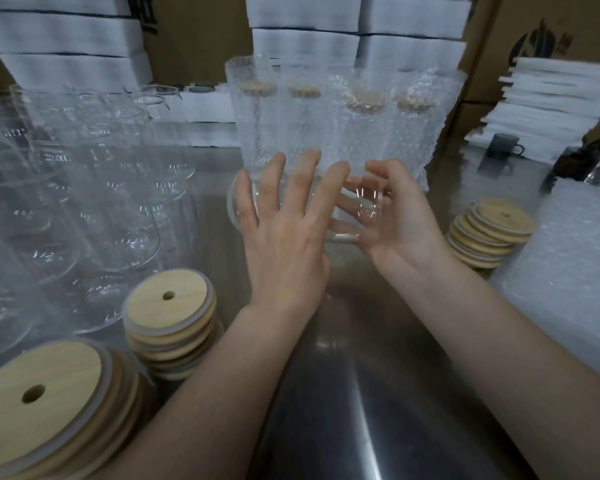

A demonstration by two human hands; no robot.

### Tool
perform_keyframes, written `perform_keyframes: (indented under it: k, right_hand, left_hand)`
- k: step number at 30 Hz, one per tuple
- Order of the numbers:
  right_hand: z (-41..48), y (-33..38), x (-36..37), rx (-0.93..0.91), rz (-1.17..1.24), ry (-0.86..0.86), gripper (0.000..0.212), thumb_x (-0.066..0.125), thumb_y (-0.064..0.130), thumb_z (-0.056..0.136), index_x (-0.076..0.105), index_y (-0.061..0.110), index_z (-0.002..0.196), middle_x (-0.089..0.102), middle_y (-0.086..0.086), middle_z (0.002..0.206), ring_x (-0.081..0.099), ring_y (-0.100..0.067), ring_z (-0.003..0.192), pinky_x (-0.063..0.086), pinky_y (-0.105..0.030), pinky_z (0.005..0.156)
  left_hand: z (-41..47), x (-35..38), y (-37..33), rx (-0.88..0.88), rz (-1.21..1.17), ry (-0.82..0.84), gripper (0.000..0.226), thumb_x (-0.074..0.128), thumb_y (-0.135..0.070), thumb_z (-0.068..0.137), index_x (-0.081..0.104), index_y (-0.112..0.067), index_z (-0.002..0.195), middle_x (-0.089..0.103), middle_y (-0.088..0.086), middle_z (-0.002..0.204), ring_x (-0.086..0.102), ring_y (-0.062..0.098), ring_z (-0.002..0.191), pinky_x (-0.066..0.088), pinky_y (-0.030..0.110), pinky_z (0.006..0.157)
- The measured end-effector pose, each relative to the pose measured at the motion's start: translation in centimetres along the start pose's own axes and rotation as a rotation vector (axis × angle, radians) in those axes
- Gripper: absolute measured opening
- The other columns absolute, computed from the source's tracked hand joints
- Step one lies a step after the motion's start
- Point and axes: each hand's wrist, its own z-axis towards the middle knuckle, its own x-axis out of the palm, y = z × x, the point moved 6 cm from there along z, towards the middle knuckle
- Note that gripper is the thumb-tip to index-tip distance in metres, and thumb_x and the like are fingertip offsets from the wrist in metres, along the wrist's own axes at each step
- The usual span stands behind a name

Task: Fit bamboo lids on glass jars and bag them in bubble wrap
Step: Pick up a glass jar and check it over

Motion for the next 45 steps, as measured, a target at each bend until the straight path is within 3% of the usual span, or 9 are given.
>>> perform_keyframes:
  k: [2, 4, 9, 12, 17, 26, 36, 41, 45]
  right_hand:
    - [0.2, -0.2, 0.1, 0.048, 0.063, 0.004, 0.012, 0.058, 0.019, 0.092, 0.055, 0.010, 0.101, 0.064, -0.005, 0.087, 0.069, -0.021, 0.078, 0.059, -0.039, 0.063]
    - [0.3, -0.2, 0.1, 0.071, 0.141, -0.003, 0.008, 0.057, 0.015, 0.093, 0.057, 0.008, 0.089, 0.064, -0.006, 0.080, 0.067, -0.024, 0.081, 0.057, -0.043, 0.083]
    - [0.1, 0.1, 1.1, 0.100, 0.329, 0.138, 0.026, 0.059, 0.014, 0.093, 0.064, 0.007, 0.069, 0.065, -0.007, 0.077, 0.063, -0.020, 0.083, 0.047, -0.035, 0.102]
    - [0.0, 0.3, 1.7, 0.070, 0.323, 0.251, 0.024, 0.055, 0.015, 0.092, 0.070, 0.007, 0.075, 0.068, -0.006, 0.080, 0.062, -0.017, 0.086, 0.039, -0.035, 0.112]
    - [-0.5, 0.8, 2.6, -0.019, 0.185, 0.430, 0.027, 0.049, 0.019, 0.087, 0.062, 0.009, 0.108, 0.061, -0.009, 0.106, 0.052, -0.021, 0.107, 0.029, -0.038, 0.119]
    - [-1.5, 0.7, 3.0, -0.179, -0.188, 0.479, 0.060, 0.068, 0.016, 0.072, 0.054, 0.019, 0.130, 0.060, 0.000, 0.123, 0.049, -0.022, 0.134, 0.043, -0.036, 0.111]
    - [-1.9, 0.4, 2.1, -0.319, -0.313, 0.131, 0.058, 0.078, 0.028, 0.058, 0.047, 0.014, 0.105, 0.061, -0.007, 0.110, 0.068, -0.015, 0.100, 0.055, -0.051, 0.093]
    - [-1.3, 0.6, 0.9, -0.228, -0.217, -0.011, 0.038, 0.074, 0.038, 0.078, 0.047, 0.015, 0.091, 0.065, -0.007, 0.095, 0.068, -0.018, 0.092, 0.061, -0.044, 0.077]
    - [-0.6, 0.5, 0.6, -0.175, -0.058, 0.053, 0.020, 0.052, 0.031, 0.100, 0.051, 0.012, 0.093, 0.066, -0.005, 0.089, 0.066, -0.024, 0.094, 0.056, -0.043, 0.081]
  left_hand:
    - [0.0, 0.0, 0.1, -0.001, 0.004, -0.009, 0.079, 0.059, 0.001, 0.066, 0.040, -0.028, 0.136, 0.049, 0.003, 0.146, 0.041, 0.035, 0.137, 0.020, 0.057, 0.115]
    - [-0.1, -0.1, 0.3, -0.022, -0.018, -0.016, 0.080, 0.062, 0.002, 0.066, 0.037, -0.028, 0.137, 0.047, 0.003, 0.148, 0.040, 0.034, 0.138, 0.021, 0.056, 0.116]
    - [-0.2, 0.0, 1.0, -0.113, -0.119, -0.013, 0.087, 0.077, -0.016, 0.068, 0.030, -0.028, 0.140, 0.043, 0.003, 0.151, 0.038, 0.032, 0.140, 0.027, 0.056, 0.112]
    - [-0.3, 0.0, 1.6, -0.220, -0.229, -0.054, 0.084, 0.080, -0.038, 0.074, 0.037, -0.020, 0.143, 0.045, 0.004, 0.149, 0.041, 0.029, 0.138, 0.033, 0.056, 0.107]
    - [-0.4, -0.2, 2.1, -0.366, -0.303, -0.051, 0.096, 0.078, -0.054, 0.069, 0.030, -0.020, 0.145, 0.047, 0.000, 0.145, 0.043, 0.023, 0.132, 0.021, 0.032, 0.097]
    - [-0.5, -0.2, 2.8, -0.423, -0.265, -0.093, 0.093, 0.078, -0.048, 0.072, 0.031, -0.018, 0.146, 0.048, 0.001, 0.144, 0.045, 0.024, 0.131, 0.015, 0.027, 0.087]
    - [-0.5, 0.2, 2.1, -0.285, -0.108, -0.033, 0.094, 0.080, -0.013, 0.063, 0.028, -0.031, 0.140, 0.045, 0.001, 0.144, 0.039, 0.024, 0.137, 0.026, 0.048, 0.102]
    - [-0.4, 0.3, 1.2, -0.186, -0.087, 0.028, 0.092, 0.074, -0.001, 0.063, 0.033, -0.031, 0.140, 0.042, 0.001, 0.148, 0.031, 0.026, 0.143, 0.025, 0.054, 0.109]
    - [-0.3, 0.1, 1.2, -0.227, -0.177, 0.002, 0.086, 0.081, -0.020, 0.069, 0.039, -0.025, 0.144, 0.045, 0.002, 0.147, 0.035, 0.027, 0.141, 0.024, 0.062, 0.110]
